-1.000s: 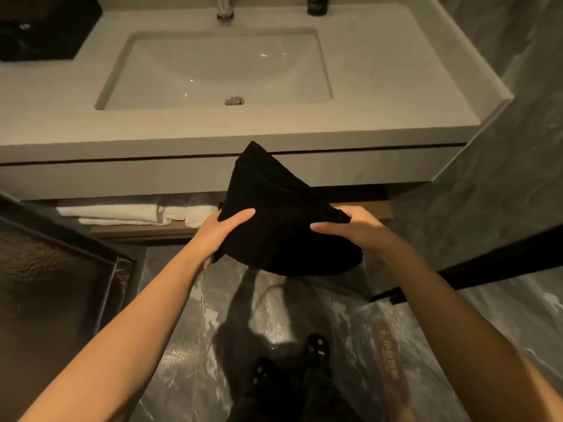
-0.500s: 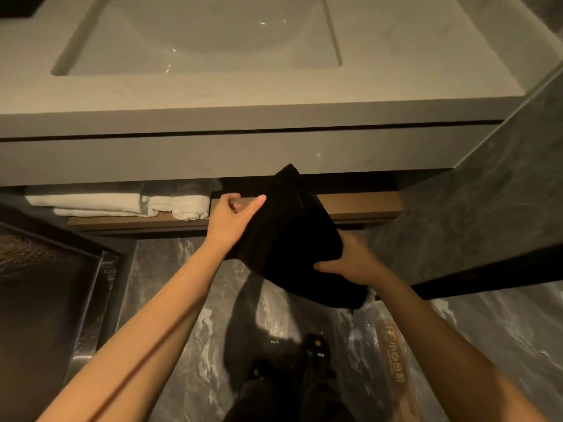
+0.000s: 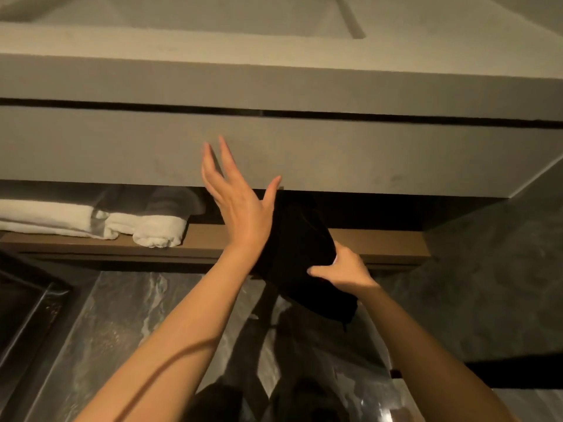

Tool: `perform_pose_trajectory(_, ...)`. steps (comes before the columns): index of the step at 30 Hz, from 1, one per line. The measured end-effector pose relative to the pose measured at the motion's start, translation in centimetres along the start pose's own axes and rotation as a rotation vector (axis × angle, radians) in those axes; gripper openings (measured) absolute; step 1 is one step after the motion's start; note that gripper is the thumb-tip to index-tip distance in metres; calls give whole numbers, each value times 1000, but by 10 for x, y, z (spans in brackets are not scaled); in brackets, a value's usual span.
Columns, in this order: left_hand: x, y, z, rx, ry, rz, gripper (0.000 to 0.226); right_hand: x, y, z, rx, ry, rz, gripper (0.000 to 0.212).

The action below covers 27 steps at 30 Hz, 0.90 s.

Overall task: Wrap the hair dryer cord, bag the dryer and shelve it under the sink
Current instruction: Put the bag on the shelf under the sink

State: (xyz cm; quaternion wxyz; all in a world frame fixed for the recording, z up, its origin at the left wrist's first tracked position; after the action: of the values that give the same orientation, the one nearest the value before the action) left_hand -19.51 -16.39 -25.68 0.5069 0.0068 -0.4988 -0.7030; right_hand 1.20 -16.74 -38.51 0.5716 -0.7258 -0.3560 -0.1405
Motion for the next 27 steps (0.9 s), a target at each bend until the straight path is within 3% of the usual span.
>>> perform_pose_trajectory(7,-27,-17,-3,-148,166,-9,94,-8,24,79,119,111,40,69)
perform_pose_trajectory(20,-36,-30,-2,-249,269,67,91,-33,44,143,164,199,53,57)
perform_pose_trajectory(27,-39,-30,-1,-267,293,101,91,-46,54,137,143,285,92,71)
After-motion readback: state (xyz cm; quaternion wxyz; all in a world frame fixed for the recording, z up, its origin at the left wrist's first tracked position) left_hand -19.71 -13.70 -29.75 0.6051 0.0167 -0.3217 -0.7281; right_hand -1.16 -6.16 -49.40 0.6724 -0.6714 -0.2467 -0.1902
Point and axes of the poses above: each hand's wrist, its own z-axis towards the middle knuckle, its own x-axis out of the back of the hand, y = z × x, the point moved 4 cm from there along z, towards the middle knuckle, and after that the axes turned 3 degrees about x, right-handed, at the moved point
